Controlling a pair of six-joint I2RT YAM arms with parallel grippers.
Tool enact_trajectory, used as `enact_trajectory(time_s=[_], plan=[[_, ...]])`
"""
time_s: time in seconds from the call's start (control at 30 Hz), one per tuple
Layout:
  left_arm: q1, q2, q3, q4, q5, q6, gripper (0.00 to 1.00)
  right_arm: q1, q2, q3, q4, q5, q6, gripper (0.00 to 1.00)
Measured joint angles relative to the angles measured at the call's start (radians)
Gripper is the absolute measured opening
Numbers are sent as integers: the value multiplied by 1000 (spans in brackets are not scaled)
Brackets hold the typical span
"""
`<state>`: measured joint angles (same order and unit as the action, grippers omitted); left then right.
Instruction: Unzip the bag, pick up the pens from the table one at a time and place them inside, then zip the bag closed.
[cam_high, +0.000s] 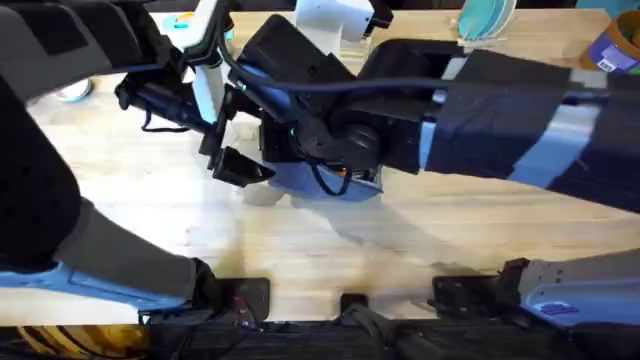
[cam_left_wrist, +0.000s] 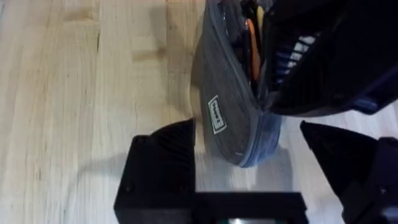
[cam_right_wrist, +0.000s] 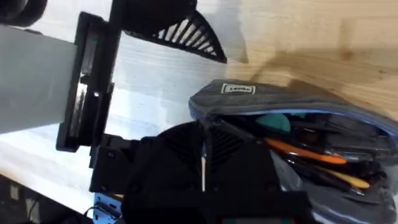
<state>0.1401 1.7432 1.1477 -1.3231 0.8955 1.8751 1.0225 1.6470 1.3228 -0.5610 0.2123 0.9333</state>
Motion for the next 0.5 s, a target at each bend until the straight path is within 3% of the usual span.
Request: enact_trajectory(time_s=[0.13,0.27,0.33,0.4,0.43,0.5], plan=[[-20,0,0,0,0,-12,994,0,0,0,0,0,0,30],[-35,0,0,22,-1,-51,868,0,0,0,0,0,0,28],[-36,0,0,39,-1,-79,634,0,0,0,0,0,0,28],[-36,0,0,49,-1,-103,460,0,0,0,0,0,0,29],[-36,0,0,47,-3,-124,199,-1,0,0,0,1,0,29],[-37,0,-1,49,-1,-131,69,-4,0,0,0,1,0,29]])
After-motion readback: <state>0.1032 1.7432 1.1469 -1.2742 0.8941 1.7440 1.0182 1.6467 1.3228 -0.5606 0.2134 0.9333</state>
